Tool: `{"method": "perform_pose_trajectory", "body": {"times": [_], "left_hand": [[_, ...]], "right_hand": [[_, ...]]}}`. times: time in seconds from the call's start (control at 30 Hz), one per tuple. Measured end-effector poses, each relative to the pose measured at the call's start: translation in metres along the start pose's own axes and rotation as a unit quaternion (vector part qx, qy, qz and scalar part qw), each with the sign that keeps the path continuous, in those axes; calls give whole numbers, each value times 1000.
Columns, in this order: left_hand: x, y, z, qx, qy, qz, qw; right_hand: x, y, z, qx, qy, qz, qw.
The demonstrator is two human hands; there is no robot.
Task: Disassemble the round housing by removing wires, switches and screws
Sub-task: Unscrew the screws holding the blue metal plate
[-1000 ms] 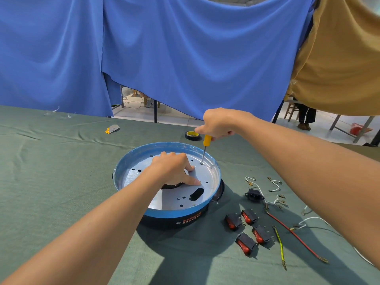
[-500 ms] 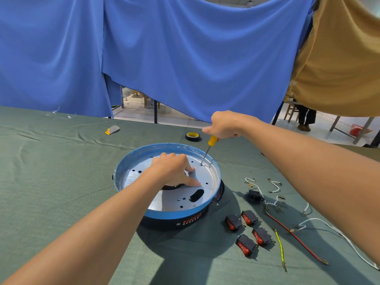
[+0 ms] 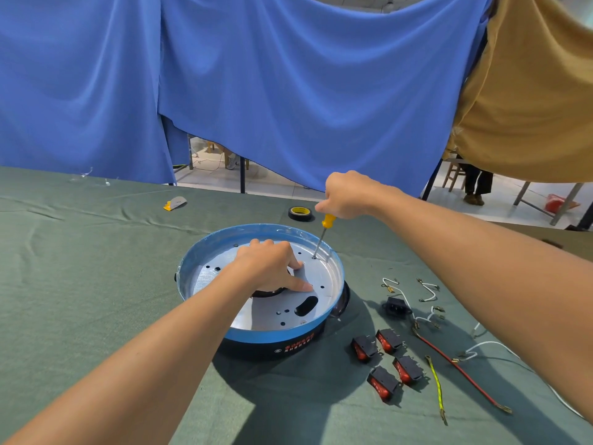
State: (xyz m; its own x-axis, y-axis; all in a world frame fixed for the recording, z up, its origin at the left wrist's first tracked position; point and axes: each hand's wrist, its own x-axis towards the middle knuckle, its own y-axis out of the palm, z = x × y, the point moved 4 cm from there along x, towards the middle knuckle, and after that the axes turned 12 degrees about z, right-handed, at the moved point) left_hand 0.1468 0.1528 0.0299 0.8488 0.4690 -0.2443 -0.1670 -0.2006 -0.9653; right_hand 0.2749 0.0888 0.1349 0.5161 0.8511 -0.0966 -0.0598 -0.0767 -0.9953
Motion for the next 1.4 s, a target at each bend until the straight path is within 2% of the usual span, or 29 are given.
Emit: {"method": "perform_pose_trajectory", "body": {"times": [0.1,0.2,0.37,0.43,0.63,0.73,0.87,0.93,1.2,1.33,1.4], "left_hand": [[-1,0,0,1,1,-3,1000],[-2,0,-1,1,1,-2,1000],[-3,0,-2,2,-2,1,1000],[-4,0,-2,4,-3,3,1000],[-3,0,-2,9,-4,4,1000],[-3,0,-2,8,-5,4,1000],[-4,0,-1,6,-4,4,1000],[-3,1,-1,7,-4,4,1000],[-2,0,0,6,-8,9,1000],[-2,0,0,6,-6,6,1000],[-3,0,-1,7,-7,5,1000]], "right_hand": [[0,-1,8,47,-42,34,997],[-1,-3,12,48,-44,72,995],[-2,-5,11,4,-16,3,1000],[0,-2,9,19,-8,5,1000],[-1,-6,11,86,-39,72,993],[-3,-6,12,58,-39,102,992],[-3,-5,12,9,-2,19,1000],[-2,-4,12,-12,10,4,1000],[-6,-4,13,49,-42,115,991],[-7,-6,8,-37,10,33,999],[-6,-4,8,-50,20,20,998]]}}
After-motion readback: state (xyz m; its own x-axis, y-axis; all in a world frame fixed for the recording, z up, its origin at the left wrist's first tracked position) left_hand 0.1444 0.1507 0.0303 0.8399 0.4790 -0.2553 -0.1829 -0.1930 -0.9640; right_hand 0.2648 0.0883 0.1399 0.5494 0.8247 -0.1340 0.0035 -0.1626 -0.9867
